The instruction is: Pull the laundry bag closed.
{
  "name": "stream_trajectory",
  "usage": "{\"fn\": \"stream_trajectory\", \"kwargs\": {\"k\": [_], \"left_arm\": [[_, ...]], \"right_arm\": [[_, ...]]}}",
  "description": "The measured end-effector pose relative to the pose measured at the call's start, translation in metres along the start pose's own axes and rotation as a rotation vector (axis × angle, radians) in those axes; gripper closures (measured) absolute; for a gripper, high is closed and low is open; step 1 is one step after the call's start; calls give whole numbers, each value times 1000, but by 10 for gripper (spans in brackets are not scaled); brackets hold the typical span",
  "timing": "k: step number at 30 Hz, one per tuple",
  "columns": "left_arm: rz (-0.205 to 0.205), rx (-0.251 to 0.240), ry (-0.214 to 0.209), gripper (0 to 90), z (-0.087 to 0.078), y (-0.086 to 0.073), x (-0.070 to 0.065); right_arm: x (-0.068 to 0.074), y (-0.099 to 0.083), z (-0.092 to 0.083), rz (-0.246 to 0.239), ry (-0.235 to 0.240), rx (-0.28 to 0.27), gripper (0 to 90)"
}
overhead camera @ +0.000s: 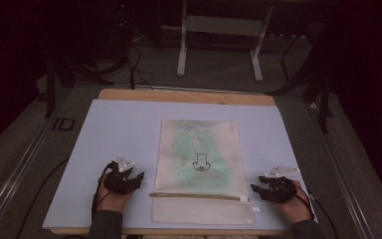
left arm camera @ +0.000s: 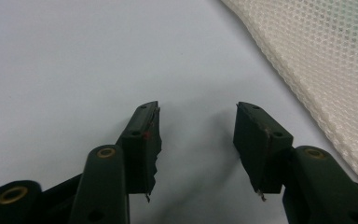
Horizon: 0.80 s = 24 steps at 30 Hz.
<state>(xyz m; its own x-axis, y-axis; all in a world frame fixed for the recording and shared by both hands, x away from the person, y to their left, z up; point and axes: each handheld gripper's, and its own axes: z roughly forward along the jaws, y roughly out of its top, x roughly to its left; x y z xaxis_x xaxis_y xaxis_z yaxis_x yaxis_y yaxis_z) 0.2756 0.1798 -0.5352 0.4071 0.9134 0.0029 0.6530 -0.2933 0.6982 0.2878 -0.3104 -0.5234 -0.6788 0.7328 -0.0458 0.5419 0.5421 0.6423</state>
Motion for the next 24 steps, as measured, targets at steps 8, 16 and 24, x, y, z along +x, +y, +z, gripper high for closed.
{"fn": "stream_trajectory", "kwargs": {"k": [8,16,24], "left_arm": [[-7,-7,-37,576,-5,0,5],[10,-4,-60,586,-5,1,4],[19,0,-74,606,-5,0,4]], "right_arm": [[10,7,-3,-54,25,39,564],[17,19,-7,-115,32,68,560],[28,34,-9,-161,59,81,549]]}}
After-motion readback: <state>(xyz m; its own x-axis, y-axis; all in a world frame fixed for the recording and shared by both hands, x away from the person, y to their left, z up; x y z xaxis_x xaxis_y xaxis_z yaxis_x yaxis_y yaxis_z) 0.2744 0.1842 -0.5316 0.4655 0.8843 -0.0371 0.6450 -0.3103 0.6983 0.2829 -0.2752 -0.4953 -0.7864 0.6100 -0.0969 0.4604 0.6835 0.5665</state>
